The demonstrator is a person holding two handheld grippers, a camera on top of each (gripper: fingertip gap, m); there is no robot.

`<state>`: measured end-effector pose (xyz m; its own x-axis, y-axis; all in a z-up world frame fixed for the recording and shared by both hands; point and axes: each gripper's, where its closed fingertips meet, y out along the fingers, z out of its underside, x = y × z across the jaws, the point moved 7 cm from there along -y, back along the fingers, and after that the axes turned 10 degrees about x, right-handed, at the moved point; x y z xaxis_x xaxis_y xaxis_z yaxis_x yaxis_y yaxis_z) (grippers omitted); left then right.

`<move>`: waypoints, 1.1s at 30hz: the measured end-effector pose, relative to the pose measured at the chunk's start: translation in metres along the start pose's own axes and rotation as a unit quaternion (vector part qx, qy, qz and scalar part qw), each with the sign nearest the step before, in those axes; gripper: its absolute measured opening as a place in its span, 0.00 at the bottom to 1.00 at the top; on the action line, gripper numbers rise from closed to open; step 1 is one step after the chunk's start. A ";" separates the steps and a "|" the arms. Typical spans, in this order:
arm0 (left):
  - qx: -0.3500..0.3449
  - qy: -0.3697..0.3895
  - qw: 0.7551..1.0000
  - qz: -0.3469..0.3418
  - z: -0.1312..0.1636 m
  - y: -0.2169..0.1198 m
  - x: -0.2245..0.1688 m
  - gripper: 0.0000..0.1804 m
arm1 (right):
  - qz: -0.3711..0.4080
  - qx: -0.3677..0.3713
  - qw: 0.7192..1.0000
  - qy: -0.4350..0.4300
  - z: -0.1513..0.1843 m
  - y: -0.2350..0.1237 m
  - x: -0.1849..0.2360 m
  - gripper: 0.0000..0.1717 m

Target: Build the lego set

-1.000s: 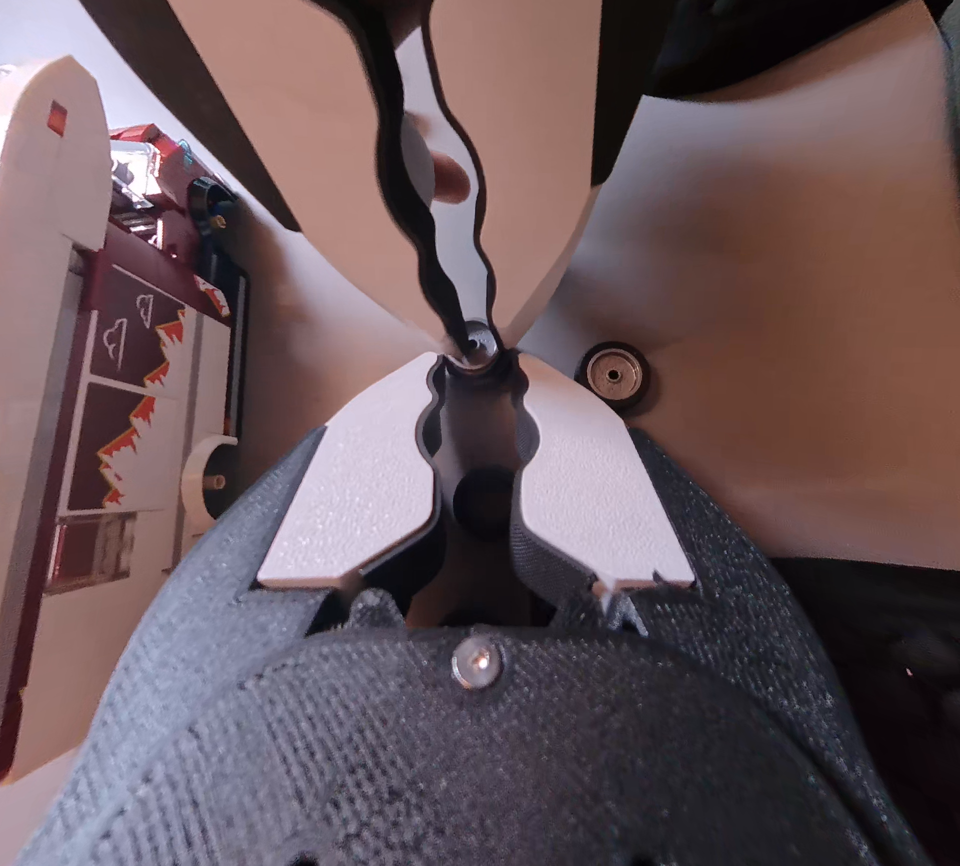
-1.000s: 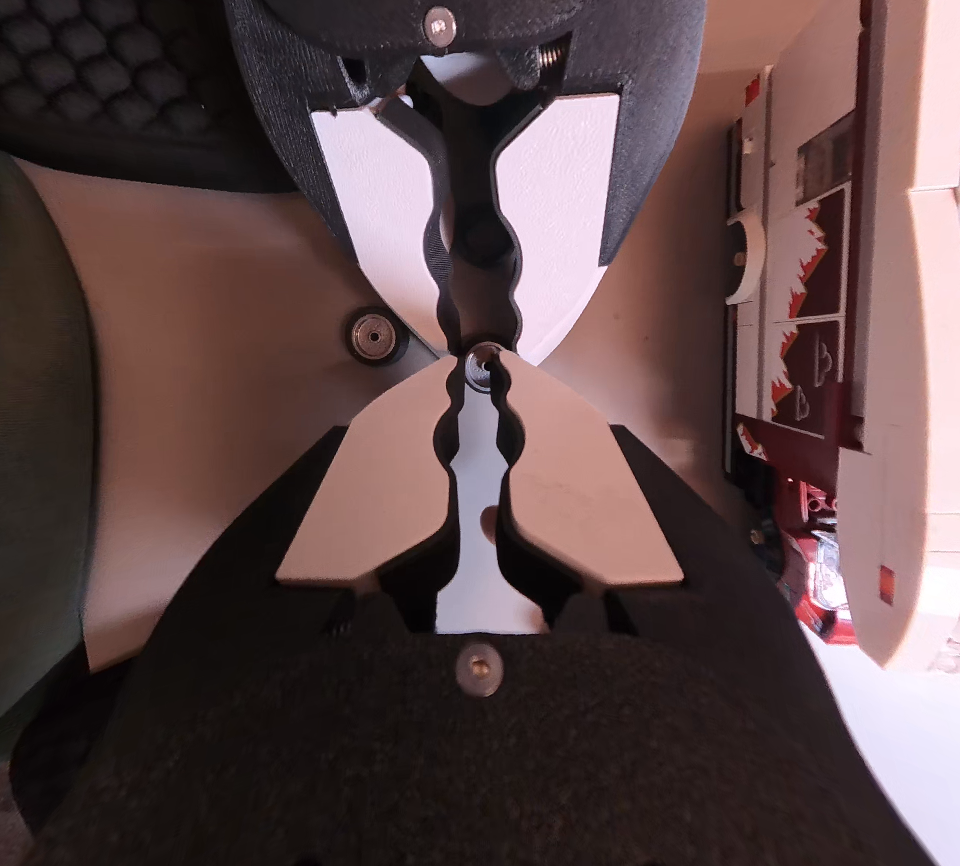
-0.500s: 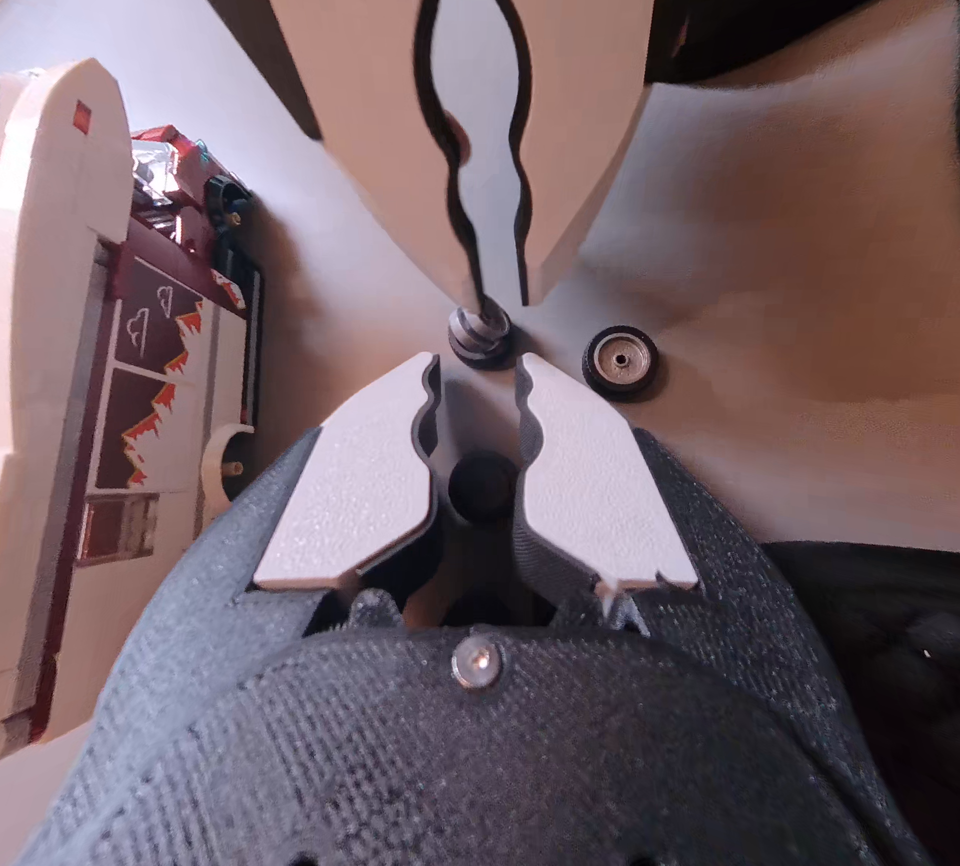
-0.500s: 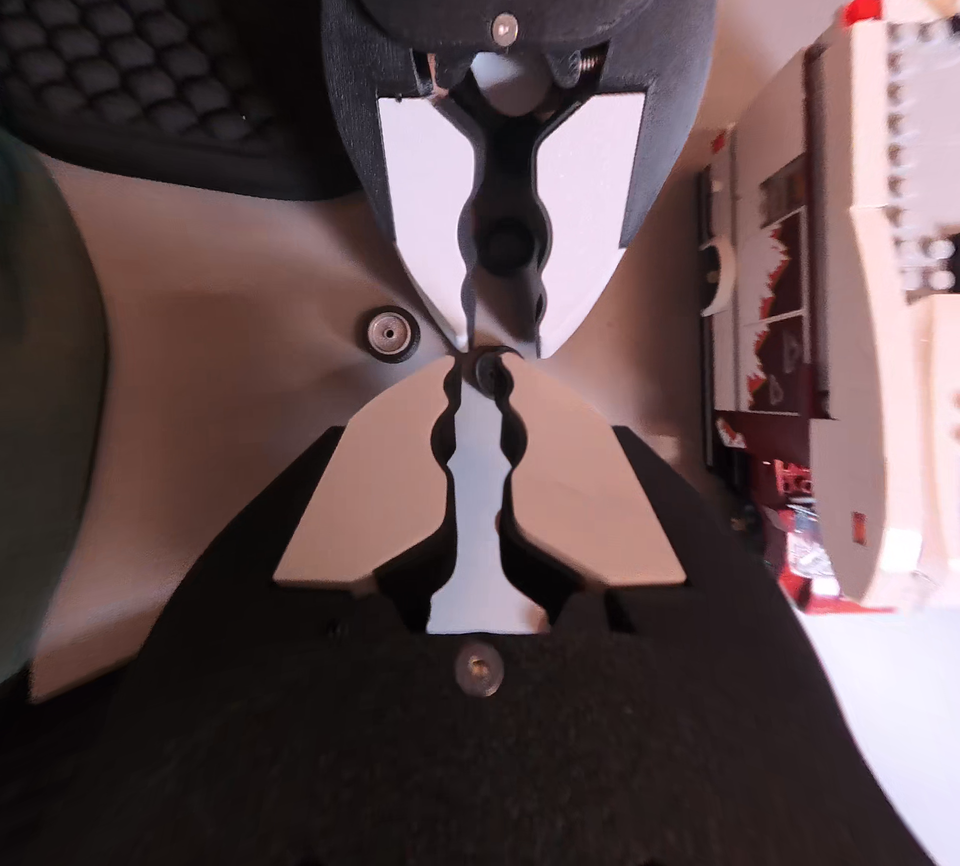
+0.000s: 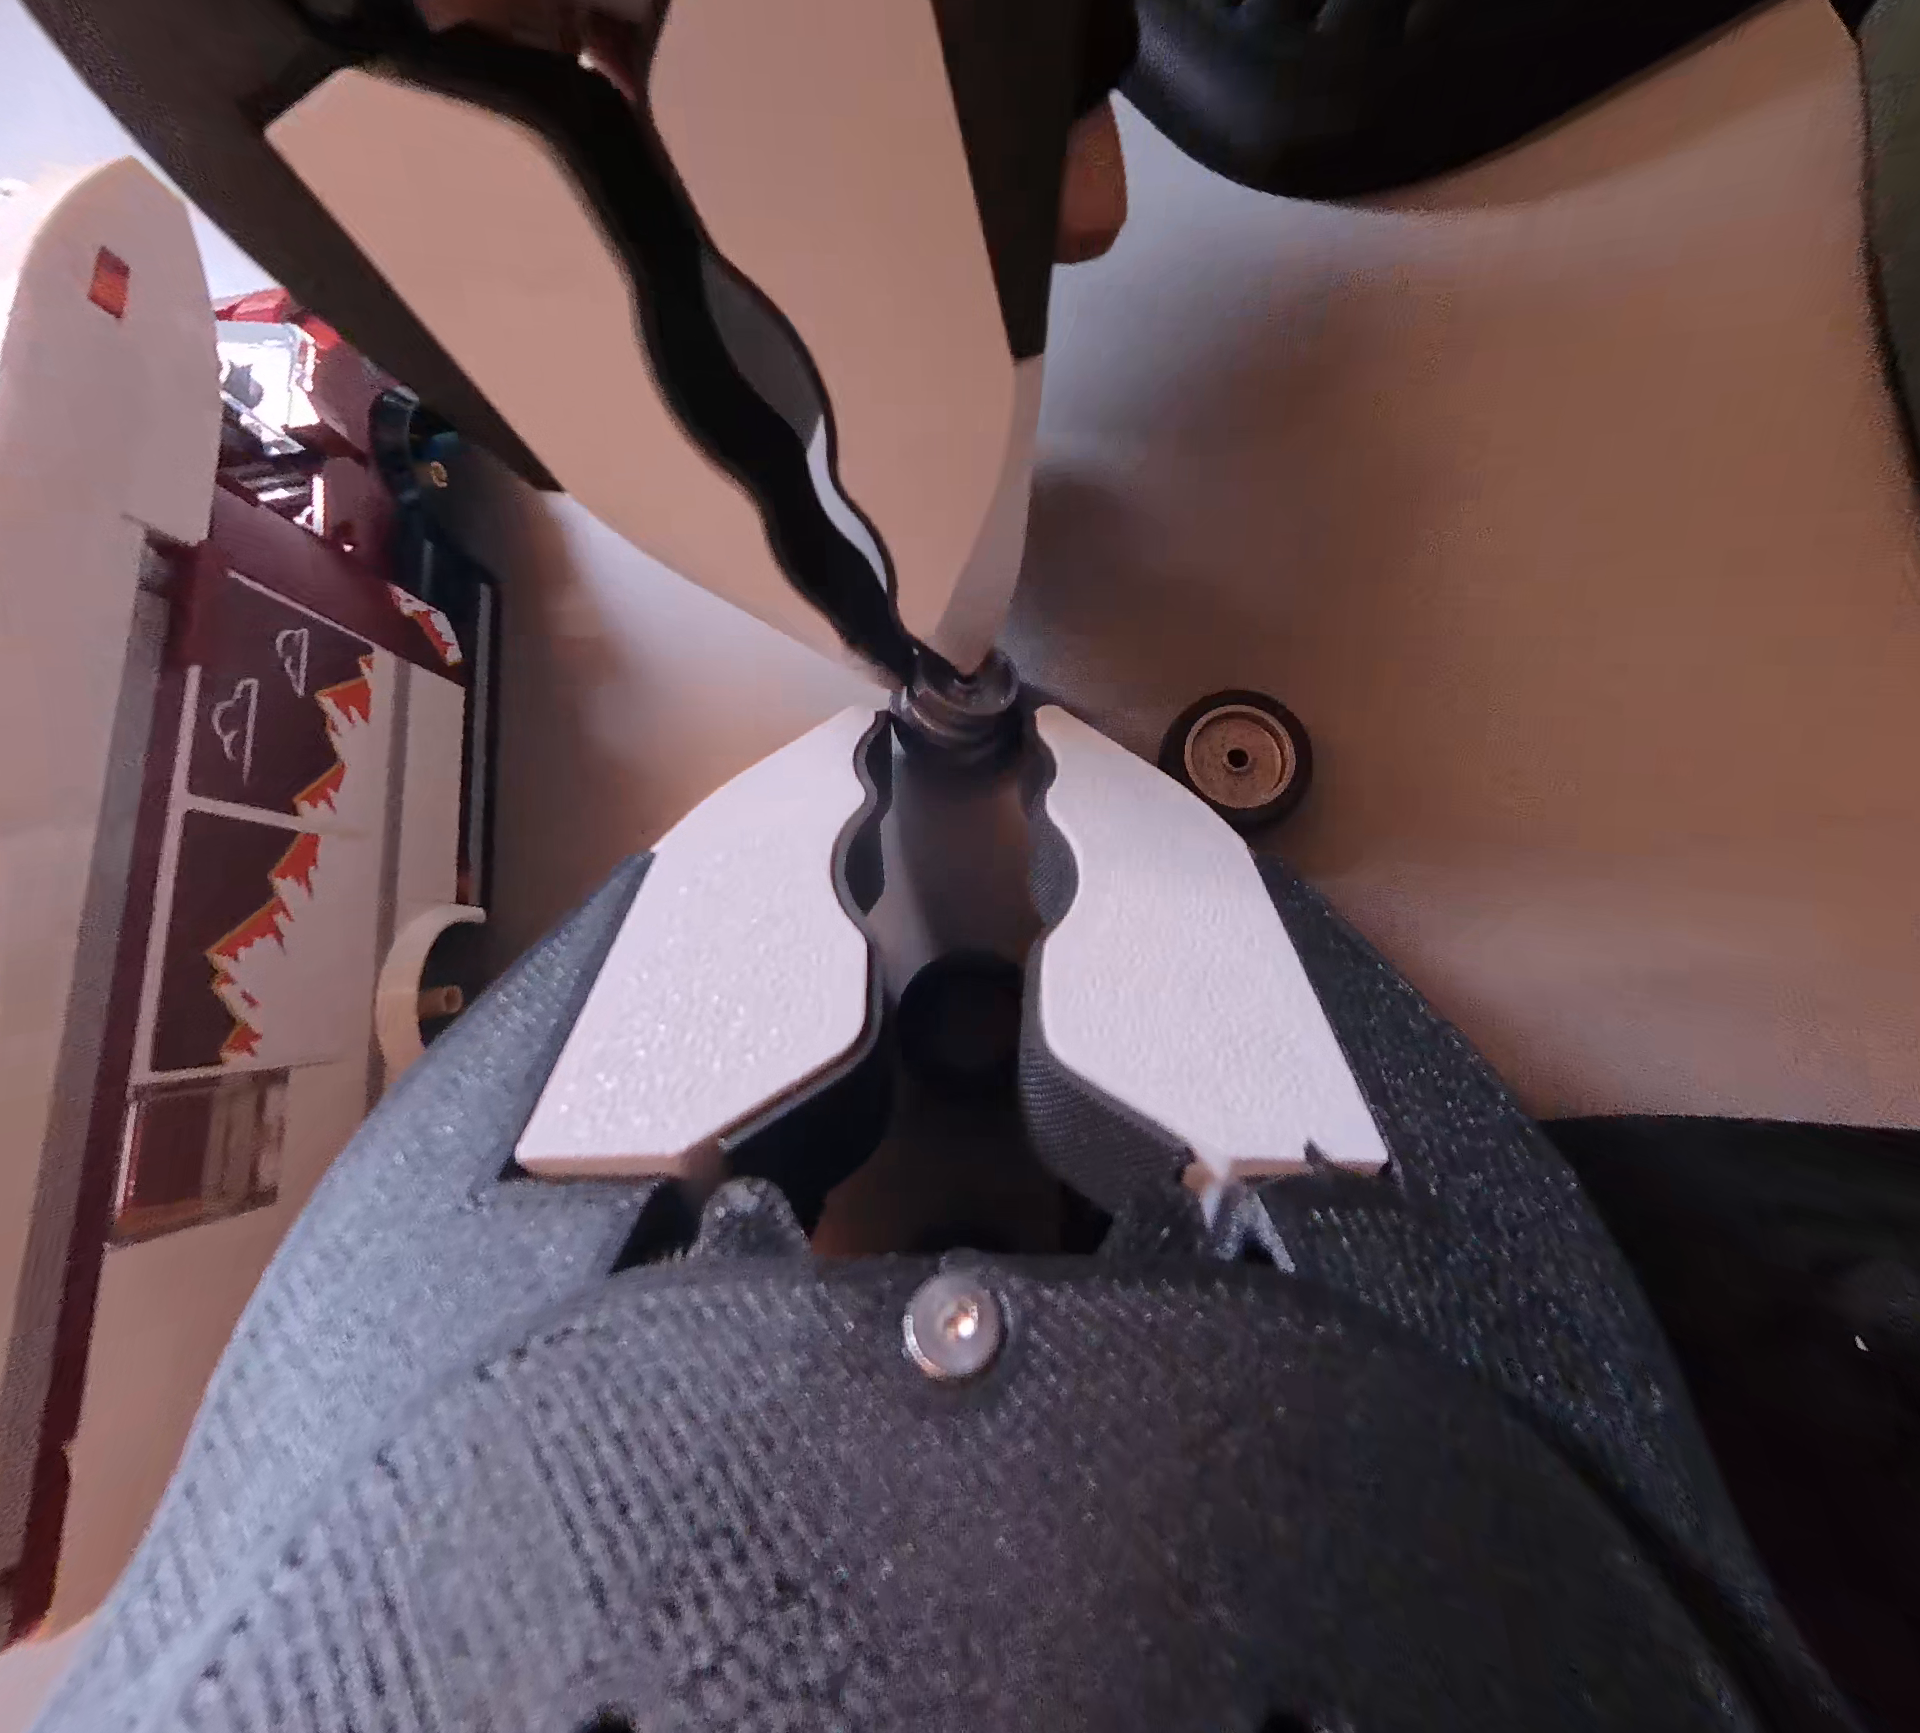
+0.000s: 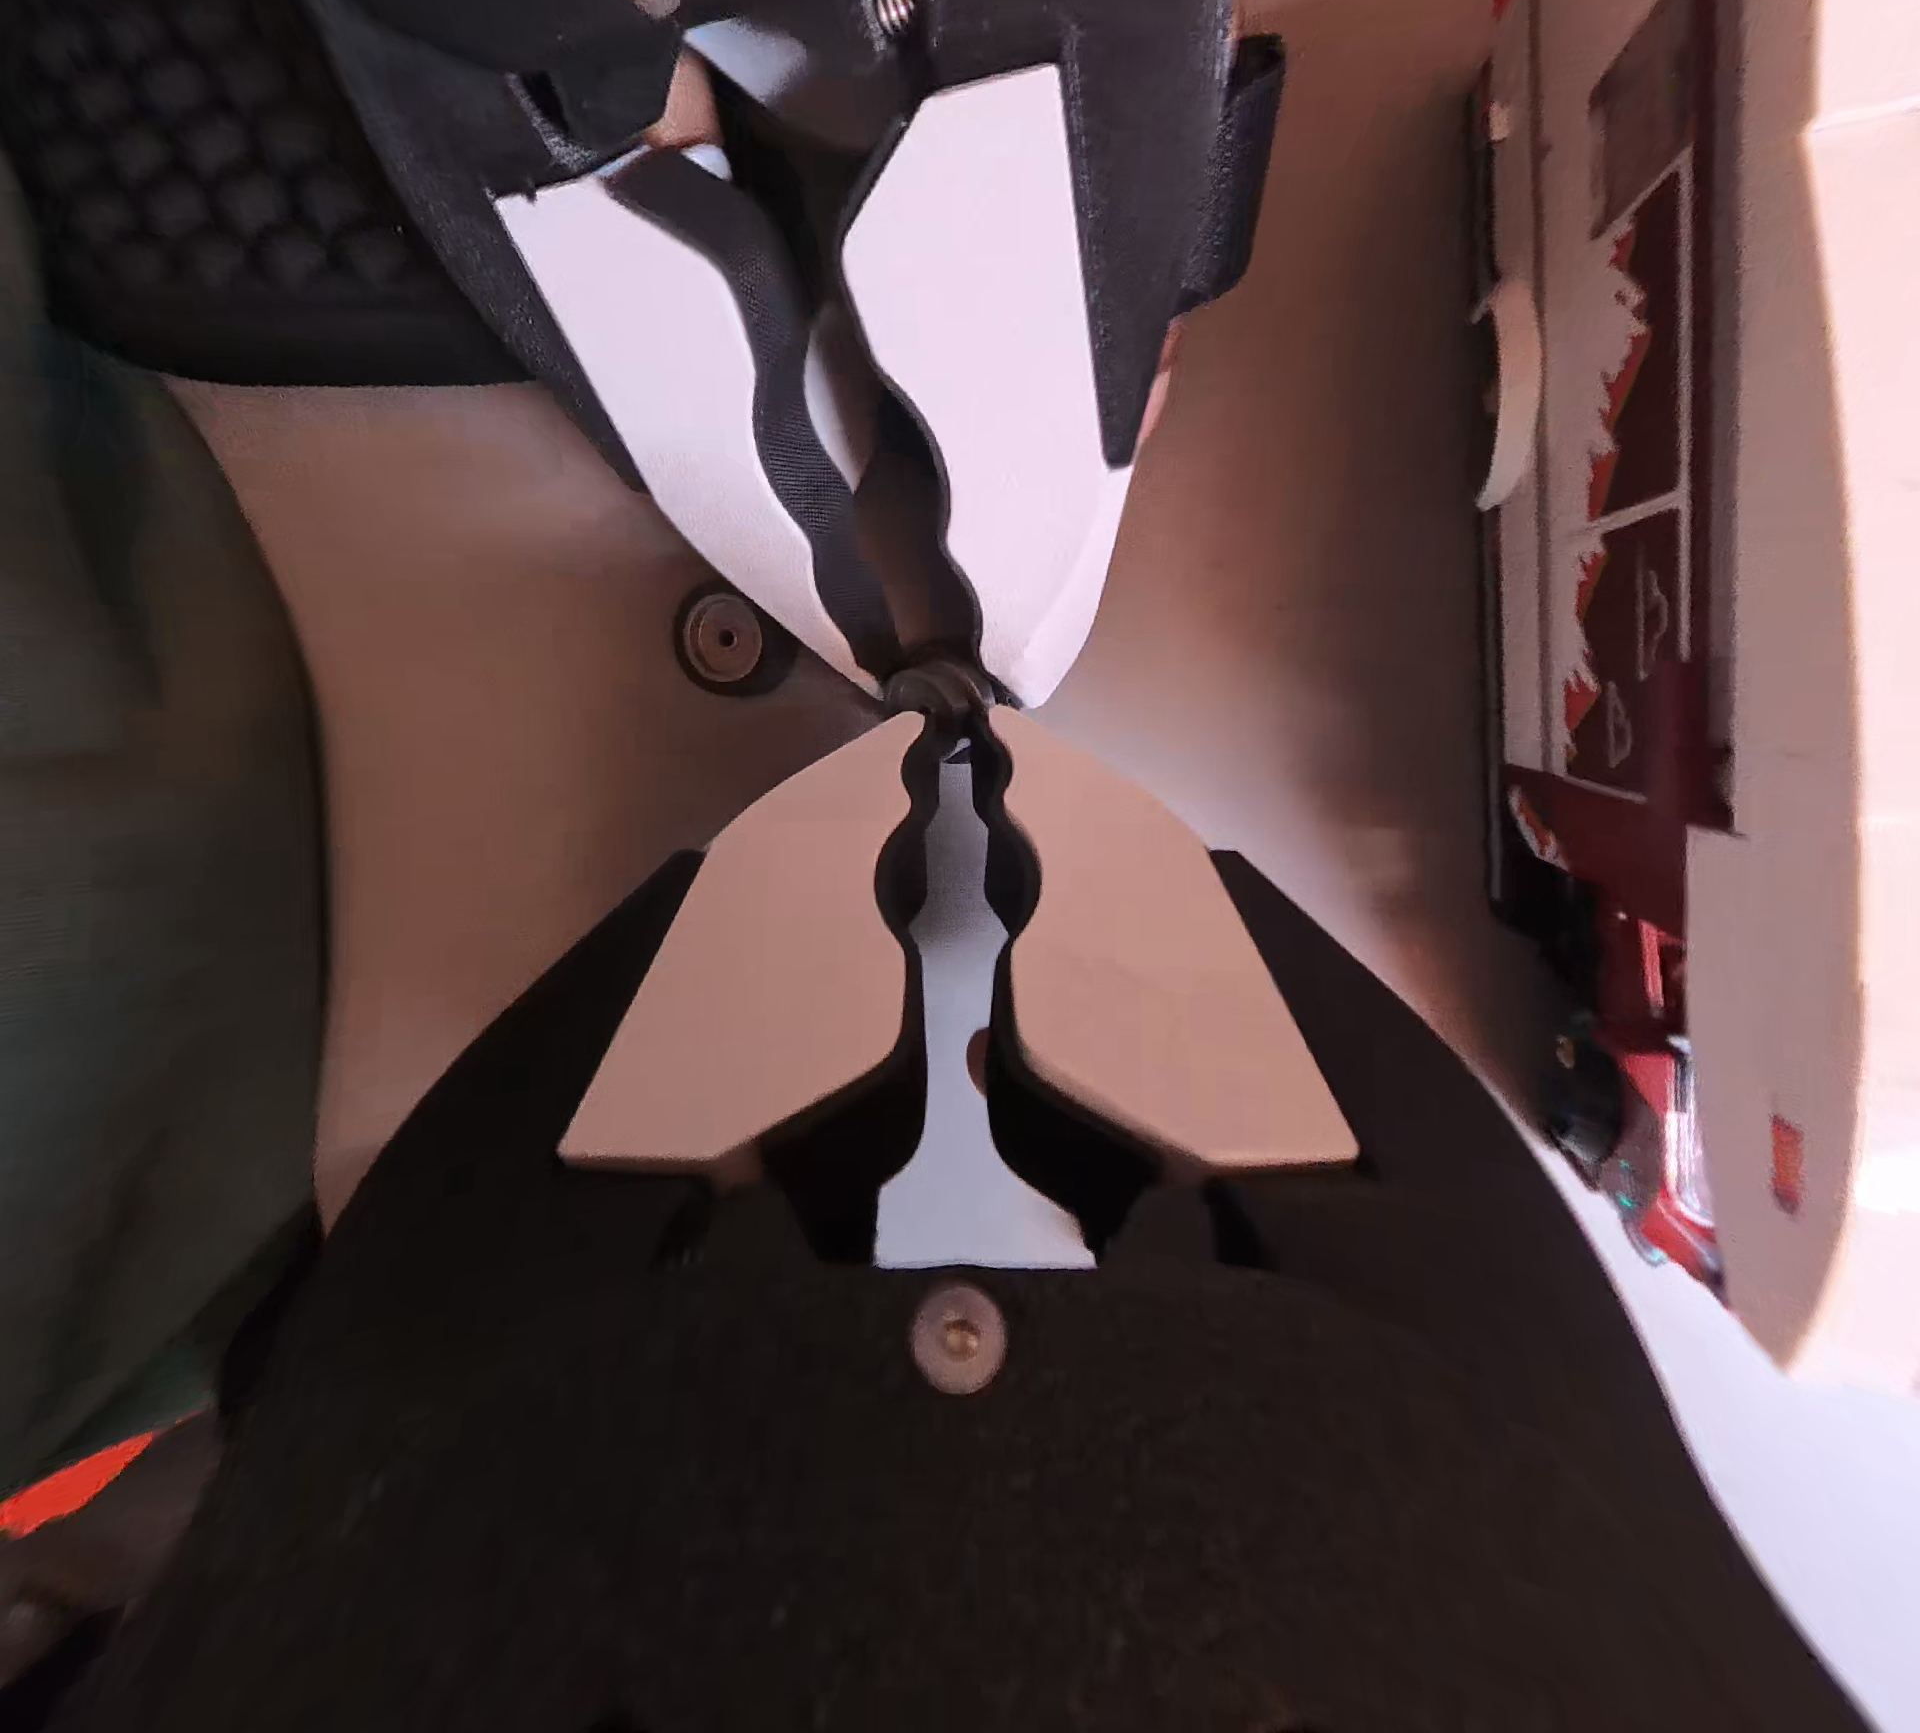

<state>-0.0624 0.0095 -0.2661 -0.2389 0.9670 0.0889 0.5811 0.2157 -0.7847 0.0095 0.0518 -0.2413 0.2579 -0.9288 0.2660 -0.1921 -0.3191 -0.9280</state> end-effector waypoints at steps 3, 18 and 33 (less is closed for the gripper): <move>-0.006 -0.007 1.000 0.004 0.001 0.000 0.000 0.13 | 0.004 0.033 0.999 -0.001 -0.004 0.000 0.000 0.03; -0.015 -0.021 1.000 0.009 0.002 0.000 0.001 0.13 | 0.108 0.041 0.985 -0.128 -0.008 0.002 0.010 0.05; -0.016 -0.041 0.999 -0.016 0.006 -0.004 -0.003 0.12 | -0.025 0.124 0.989 0.076 -0.017 0.003 -0.004 0.06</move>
<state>-0.0684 0.0051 -0.2668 -0.3200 0.9454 0.0612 0.5972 0.2514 -0.7617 -0.0080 0.0517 -0.2411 0.1118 -0.9366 0.3321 0.0606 -0.3272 -0.9430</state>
